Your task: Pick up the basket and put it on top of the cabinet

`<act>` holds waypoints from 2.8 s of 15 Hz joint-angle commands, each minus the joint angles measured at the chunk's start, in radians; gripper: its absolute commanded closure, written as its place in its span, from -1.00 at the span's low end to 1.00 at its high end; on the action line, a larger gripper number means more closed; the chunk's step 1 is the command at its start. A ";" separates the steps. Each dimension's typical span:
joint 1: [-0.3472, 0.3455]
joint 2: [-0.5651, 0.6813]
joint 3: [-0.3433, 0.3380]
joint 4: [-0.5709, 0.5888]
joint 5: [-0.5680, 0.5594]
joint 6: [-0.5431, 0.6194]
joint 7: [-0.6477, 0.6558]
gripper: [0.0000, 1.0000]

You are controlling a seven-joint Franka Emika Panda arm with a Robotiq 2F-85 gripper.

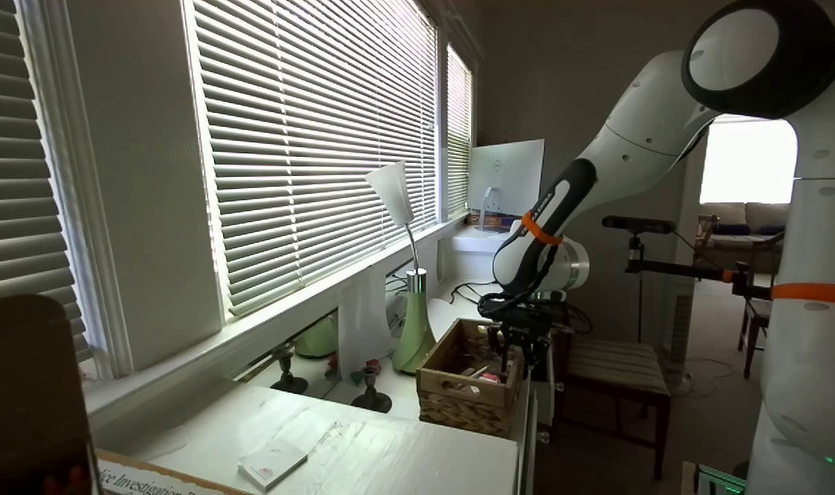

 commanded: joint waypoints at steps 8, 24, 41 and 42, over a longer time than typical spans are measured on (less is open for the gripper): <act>-0.024 -0.144 0.013 -0.110 -0.055 -0.024 -0.077 0.93; -0.131 -0.559 0.110 -0.097 -0.237 -0.589 -0.414 0.93; 0.085 -0.741 0.166 0.111 -0.244 -0.748 -0.879 0.93; 0.100 -0.735 0.168 0.124 -0.242 -0.747 -0.901 0.93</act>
